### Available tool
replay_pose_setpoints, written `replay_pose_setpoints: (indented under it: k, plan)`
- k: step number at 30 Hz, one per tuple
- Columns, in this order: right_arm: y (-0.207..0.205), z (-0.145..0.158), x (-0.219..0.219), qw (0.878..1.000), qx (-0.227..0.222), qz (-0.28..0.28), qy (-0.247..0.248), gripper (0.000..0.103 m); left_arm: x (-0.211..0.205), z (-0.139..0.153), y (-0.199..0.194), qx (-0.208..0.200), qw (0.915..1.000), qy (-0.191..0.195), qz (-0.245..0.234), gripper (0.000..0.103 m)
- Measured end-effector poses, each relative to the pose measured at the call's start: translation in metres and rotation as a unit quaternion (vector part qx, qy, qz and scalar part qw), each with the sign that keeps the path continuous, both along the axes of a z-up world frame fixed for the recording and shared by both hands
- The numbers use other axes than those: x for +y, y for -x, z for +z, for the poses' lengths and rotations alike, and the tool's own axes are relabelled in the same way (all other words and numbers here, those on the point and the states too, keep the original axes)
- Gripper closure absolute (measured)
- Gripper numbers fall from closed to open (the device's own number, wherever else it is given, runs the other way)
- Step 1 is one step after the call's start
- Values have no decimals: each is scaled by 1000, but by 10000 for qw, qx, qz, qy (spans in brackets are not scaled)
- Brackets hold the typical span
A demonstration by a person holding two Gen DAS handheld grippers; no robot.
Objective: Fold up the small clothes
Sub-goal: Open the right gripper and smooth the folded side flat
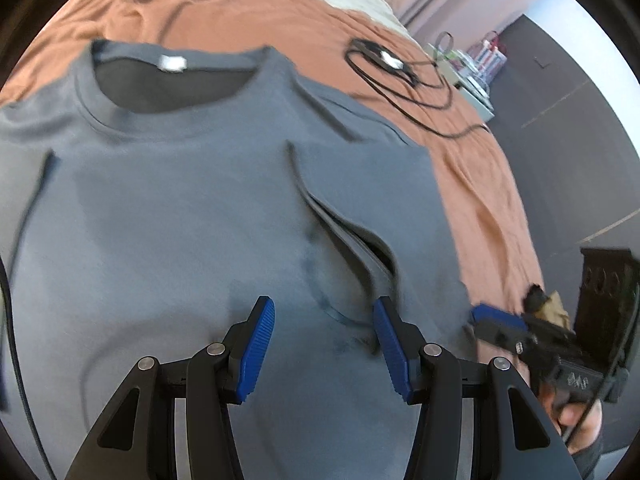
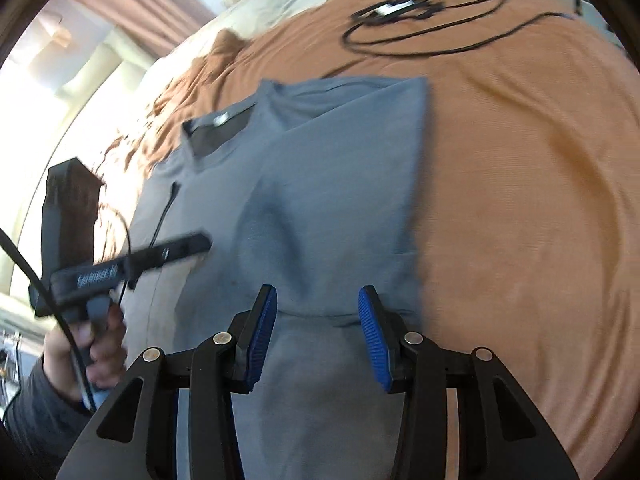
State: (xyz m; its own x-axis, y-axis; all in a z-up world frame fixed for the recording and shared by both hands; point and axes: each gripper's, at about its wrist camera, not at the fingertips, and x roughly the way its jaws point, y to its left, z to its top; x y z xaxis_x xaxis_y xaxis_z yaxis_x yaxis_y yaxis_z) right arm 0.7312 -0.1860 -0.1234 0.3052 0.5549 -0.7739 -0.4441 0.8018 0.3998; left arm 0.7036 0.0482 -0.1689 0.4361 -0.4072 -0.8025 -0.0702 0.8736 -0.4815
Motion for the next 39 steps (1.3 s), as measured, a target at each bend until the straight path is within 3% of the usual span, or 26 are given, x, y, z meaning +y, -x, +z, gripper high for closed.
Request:
replay_pose_setpoints:
  k: [2, 4, 11, 14, 15, 16, 19, 22, 27, 29, 32, 35, 37, 39]
  plan:
    - [3, 1, -11, 9997, -3, -240, -40, 63, -12, 1, 2, -33, 9998, 112, -136, 43]
    - [4, 0, -17, 9991, -11, -411, -41, 63, -23, 1, 2, -60, 9997, 82, -207, 26]
    - [21, -5, -23, 9987, 3, -408, 308, 63, -46, -16, -5, 102, 9998, 0, -164, 25]
    - [23, -6, -14, 9963, -128, -388, 757, 63, -52, -17, -8, 48, 9998, 25, -181, 55]
    - [23, -9, -11, 9952, -156, -436, 860, 63, -53, -18, -8, 69, 9997, 111, -198, 76]
    - [23, -9, -11, 9946, -218, -495, 889, 63, -54, -17, -7, 61, 9994, 259, -202, 90]
    - [27, -8, -8, 9915, -409, -661, 1039, 75, -62, -7, -1, -86, 9988, 304, -370, 99]
    - [30, -10, -8, 9906, -454, -793, 1018, 80, -55, 3, 5, -102, 9991, 272, -317, 100]
    - [36, -15, -3, 9892, -460, -871, 1087, 80, -33, -9, 4, 309, 9994, 138, -45, 100]
    - [34, -15, -2, 9889, -426, -850, 1138, 81, -39, -27, 2, 781, 9963, 127, -328, 100]
    - [31, -11, -5, 9908, -266, -760, 1090, 80, -45, -22, 1, 677, 9963, -100, -511, 98]
    - [34, 0, -14, 9944, -152, -679, 798, 79, -37, -8, -2, 500, 9977, -216, -393, 76]
    - [36, 10, -19, 9957, -230, -654, 611, 79, -23, 4, -5, 264, 9992, -254, -184, 55]
    - [34, 18, -22, 9967, -273, -624, 445, 73, -10, 11, -9, 101, 9996, -279, 7, 49]
